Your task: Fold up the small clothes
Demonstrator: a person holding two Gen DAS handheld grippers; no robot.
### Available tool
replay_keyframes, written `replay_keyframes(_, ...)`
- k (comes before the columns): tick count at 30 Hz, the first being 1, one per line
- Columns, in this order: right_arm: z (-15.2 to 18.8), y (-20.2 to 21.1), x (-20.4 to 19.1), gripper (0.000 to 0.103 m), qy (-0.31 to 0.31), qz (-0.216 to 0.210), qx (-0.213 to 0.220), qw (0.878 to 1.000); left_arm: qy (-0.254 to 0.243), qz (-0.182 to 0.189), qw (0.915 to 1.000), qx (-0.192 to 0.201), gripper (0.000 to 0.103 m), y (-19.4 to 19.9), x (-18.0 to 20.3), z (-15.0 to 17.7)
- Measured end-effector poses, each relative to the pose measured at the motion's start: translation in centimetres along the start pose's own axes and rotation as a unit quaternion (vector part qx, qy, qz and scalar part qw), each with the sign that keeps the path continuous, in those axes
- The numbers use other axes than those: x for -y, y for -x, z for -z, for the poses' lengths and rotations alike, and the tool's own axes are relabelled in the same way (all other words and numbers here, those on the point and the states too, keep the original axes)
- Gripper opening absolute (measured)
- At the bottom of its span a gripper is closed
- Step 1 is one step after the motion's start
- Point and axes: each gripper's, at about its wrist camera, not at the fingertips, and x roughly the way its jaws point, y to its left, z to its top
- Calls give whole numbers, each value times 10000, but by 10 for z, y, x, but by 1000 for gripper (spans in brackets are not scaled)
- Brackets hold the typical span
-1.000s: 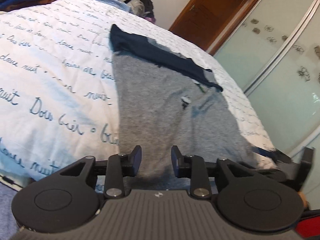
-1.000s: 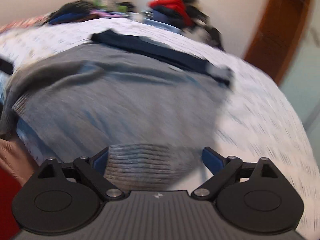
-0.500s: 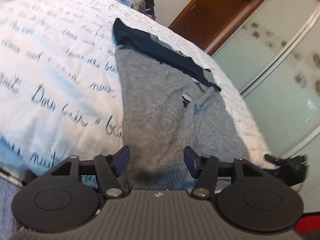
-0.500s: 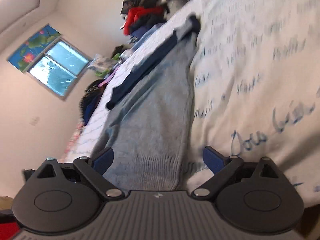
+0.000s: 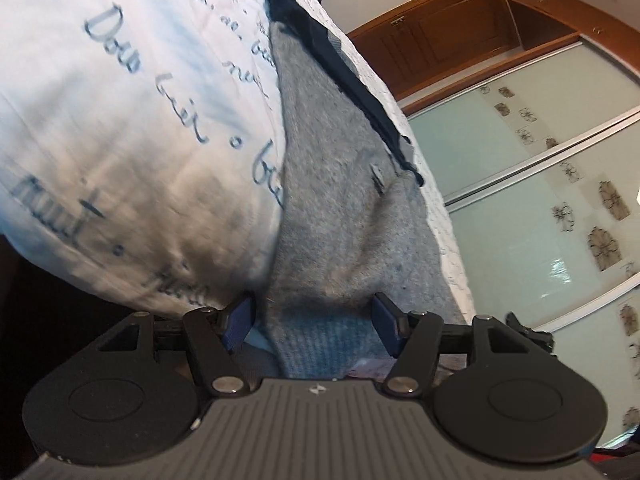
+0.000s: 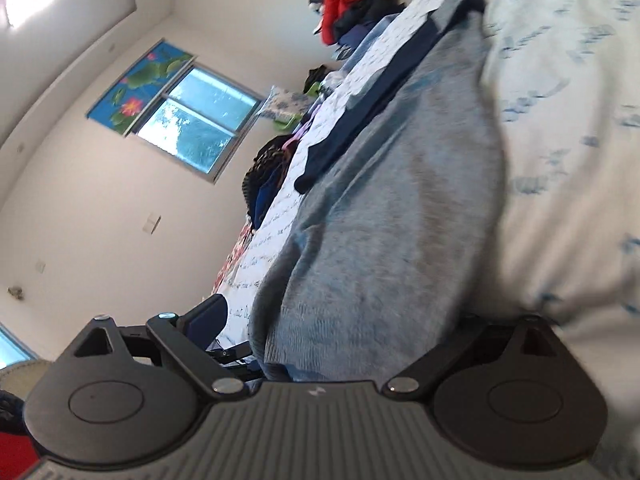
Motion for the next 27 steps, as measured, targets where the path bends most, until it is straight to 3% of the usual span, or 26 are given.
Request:
replay_keyframes(2,-4,-12,-3,90,106,-6,-36,9999,68,63,10000,6,62,-4,-1,3)
replay_keyframes(3,-5,-16,-4,75,142,83,-58,9998,113,78,9999,5,62,-5,-2,4)
replay_keyframes(4,-7,-20,-3,47,135,188,-106,9997,149,122,9998,-41,57,-6,-2,4)
replay_keyframes(5,-8,-22,1,31,44,291,-165,9994,152,183,9997,-98,42,-8,-1,4)
replay_keyframes(6,-7,-22,5,11,-85,414,-200,9989,123,244,9995,-176,34,-9,1,3)
replay_keyframes(7,-5,-22,8,10,-153,505,-182,9984,64,267,9993,-251,18,-10,5,2)
replay_keyframes(8,-4,-21,10,9,-180,513,-158,9984,-61,202,9994,-281,11,-10,10,1)
replay_keyframes(10,1,-17,11,8,-148,510,-115,9985,-371,94,9989,-270,8,-8,24,0)
replay_keyframes(19,-19,13,-42,5,551,-196,196,9981,-1323,519,9887,469,6,21,100,-20)
replay_keyframes(27,-71,25,-54,5,739,-487,744,9933,-1107,714,9850,1118,5,34,117,-72)
